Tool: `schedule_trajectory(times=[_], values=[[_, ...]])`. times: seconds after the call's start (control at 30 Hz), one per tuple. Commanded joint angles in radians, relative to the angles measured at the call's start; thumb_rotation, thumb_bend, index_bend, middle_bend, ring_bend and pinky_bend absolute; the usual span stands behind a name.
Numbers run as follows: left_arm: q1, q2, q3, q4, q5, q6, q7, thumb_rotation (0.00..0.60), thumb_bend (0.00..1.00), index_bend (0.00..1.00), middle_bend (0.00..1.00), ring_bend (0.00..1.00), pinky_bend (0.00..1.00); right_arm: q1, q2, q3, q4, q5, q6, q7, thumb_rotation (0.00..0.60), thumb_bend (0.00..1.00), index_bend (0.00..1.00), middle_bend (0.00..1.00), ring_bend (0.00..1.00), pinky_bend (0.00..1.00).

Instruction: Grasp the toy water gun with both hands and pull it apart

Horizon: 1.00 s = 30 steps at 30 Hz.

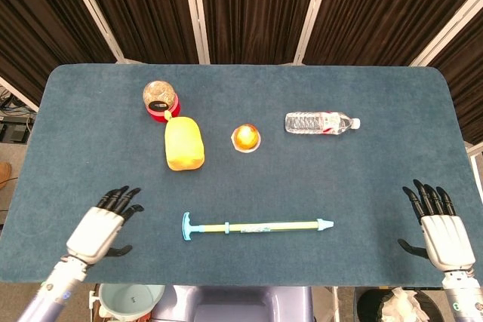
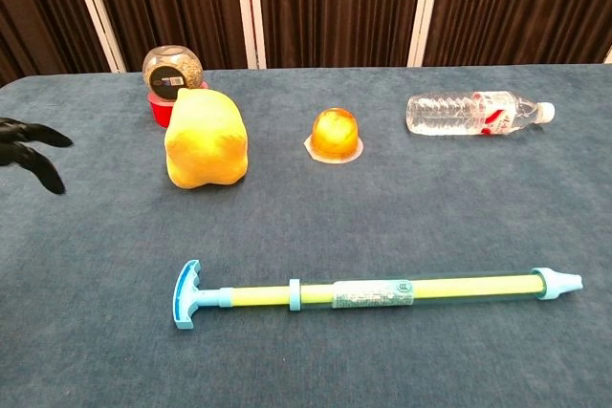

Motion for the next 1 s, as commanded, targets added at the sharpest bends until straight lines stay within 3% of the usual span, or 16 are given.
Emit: schedule_trajectory(times=[0.03, 0.3, 0.67, 1.0], values=[[-0.027, -0.070, -0.024, -0.018, -0.072, -0.029, 0.091, 0.600, 0.04, 0.30, 0.07, 0.00, 0.11, 0.000, 0.001, 0.001, 0.000, 0.000, 0.000, 0.002, 0.600, 0.08, 0.11, 0.00, 0.00, 0.05], [-0.081, -0.211, -0.069, 0.000, -0.203, -0.052, 0.256, 0.600, 0.09, 0.35, 0.09, 0.01, 0.13, 0.000, 0.001, -0.001, 0.001, -0.005, 0.002, 0.008, 0.600, 0.08, 0.12, 0.00, 0.00, 0.05], [-0.159, -0.390, -0.114, 0.043, -0.362, -0.049, 0.441, 0.600, 0.13, 0.33, 0.09, 0.01, 0.13, 0.002, 0.002, 0.003, 0.000, -0.001, 0.000, 0.028, 0.600, 0.08, 0.12, 0.00, 0.00, 0.05], [-0.219, -0.527, -0.112, 0.092, -0.483, -0.022, 0.562, 0.600, 0.16, 0.39, 0.09, 0.02, 0.13, 0.002, 0.002, 0.003, -0.001, -0.003, 0.001, 0.043, 0.600, 0.08, 0.13, 0.00, 0.00, 0.04]])
